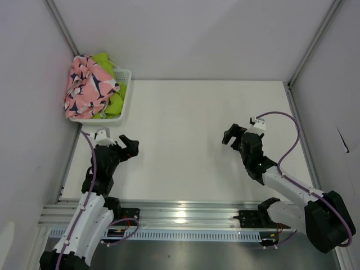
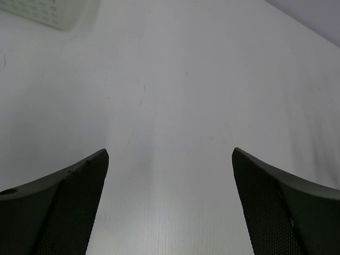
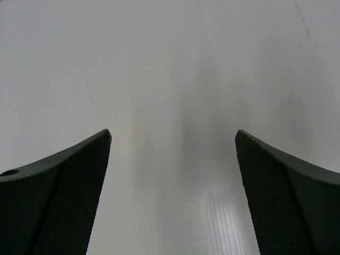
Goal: Fold and stack the shorts
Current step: Grab the shorts from the pile
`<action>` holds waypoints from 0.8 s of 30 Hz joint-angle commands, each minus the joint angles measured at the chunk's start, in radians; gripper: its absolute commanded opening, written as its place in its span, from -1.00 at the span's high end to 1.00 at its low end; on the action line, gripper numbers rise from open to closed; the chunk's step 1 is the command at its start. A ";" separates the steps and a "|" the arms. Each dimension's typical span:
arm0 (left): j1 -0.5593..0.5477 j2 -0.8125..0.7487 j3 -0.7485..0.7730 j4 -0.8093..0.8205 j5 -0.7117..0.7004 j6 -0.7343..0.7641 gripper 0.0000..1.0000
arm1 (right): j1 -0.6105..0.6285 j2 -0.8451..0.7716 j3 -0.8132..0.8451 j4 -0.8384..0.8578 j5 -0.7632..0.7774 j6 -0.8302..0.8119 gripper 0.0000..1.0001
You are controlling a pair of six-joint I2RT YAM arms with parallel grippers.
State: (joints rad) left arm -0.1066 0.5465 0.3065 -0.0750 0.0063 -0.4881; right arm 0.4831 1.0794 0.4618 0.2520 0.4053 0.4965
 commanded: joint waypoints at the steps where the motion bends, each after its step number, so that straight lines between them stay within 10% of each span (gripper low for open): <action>1: -0.005 -0.014 0.005 0.037 0.001 0.019 -0.98 | 0.005 -0.032 -0.008 0.018 0.041 0.001 -0.99; 16: 0.028 0.229 0.358 -0.201 -0.132 -0.305 -0.98 | 0.003 -0.041 -0.031 0.041 0.056 -0.004 -0.99; 24: 0.293 0.467 0.680 -0.307 -0.057 -0.339 -0.98 | 0.000 -0.038 -0.035 0.044 0.049 -0.004 -0.99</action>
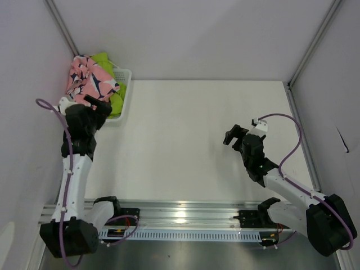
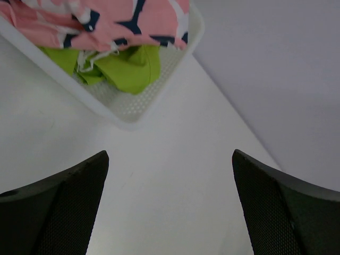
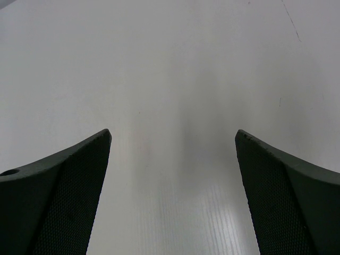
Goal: Fold and stack the shorts
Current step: Grab the shorts from the pile
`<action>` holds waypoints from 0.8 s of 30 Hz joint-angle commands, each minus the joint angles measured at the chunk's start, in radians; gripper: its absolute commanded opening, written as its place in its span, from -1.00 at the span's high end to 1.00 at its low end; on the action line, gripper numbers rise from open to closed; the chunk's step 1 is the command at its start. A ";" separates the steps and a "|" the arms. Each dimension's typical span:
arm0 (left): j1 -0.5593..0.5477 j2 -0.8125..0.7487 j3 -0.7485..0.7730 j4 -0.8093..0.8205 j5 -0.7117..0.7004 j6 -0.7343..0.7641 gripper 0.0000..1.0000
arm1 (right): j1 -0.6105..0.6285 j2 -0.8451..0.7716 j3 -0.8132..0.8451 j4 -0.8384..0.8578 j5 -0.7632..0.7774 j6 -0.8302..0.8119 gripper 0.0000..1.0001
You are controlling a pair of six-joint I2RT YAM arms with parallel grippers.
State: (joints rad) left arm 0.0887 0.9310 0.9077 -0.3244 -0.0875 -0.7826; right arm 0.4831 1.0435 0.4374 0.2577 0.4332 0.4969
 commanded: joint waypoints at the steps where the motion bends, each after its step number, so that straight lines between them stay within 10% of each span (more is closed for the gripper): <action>1: 0.147 0.113 0.129 -0.062 0.070 -0.053 -0.98 | 0.000 0.000 -0.009 0.037 0.019 -0.004 -0.99; 24: 0.258 0.612 0.267 0.206 -0.008 -0.306 -0.76 | -0.006 -0.010 -0.017 0.038 0.002 0.002 -0.99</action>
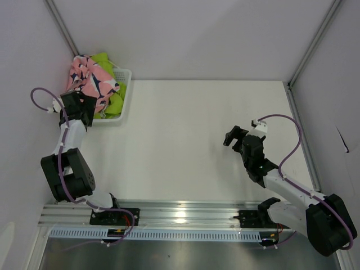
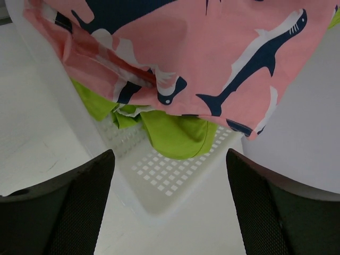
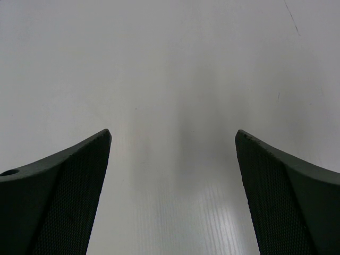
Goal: Fold and stack the shorts
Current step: Grab the shorts from the pile
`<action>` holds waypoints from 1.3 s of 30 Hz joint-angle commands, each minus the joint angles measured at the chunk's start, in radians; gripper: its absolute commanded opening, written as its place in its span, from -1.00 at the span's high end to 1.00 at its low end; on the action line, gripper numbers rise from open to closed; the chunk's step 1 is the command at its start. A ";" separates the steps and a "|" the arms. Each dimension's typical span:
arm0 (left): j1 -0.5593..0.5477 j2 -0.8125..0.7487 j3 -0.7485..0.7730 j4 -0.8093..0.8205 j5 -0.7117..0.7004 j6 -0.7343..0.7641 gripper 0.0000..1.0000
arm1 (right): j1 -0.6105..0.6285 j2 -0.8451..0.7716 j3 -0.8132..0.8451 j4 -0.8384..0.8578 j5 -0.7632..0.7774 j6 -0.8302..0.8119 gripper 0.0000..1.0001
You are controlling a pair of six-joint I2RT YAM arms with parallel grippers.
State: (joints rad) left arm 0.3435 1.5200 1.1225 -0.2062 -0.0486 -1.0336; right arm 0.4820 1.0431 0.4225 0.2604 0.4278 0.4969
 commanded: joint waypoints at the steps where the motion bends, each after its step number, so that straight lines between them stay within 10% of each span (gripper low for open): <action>1: 0.002 0.034 0.065 0.090 -0.056 -0.060 -0.72 | -0.005 -0.009 -0.004 0.034 0.008 0.005 -0.99; 16: -0.041 0.313 0.253 0.097 -0.111 -0.106 -0.47 | -0.008 0.021 -0.004 0.042 0.000 0.014 -0.99; 23: -0.057 0.324 0.272 0.171 -0.122 -0.069 1.00 | -0.011 0.025 -0.004 0.045 -0.003 0.012 -0.99; 39: -0.300 -0.039 0.381 0.343 -0.230 0.312 1.00 | -0.010 0.023 -0.004 0.046 -0.015 0.003 -0.99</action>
State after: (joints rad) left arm 0.1097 1.6283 1.4502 0.0120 -0.2405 -0.8532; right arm 0.4736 1.0698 0.4225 0.2665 0.4095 0.5003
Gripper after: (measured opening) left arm 0.005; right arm 0.993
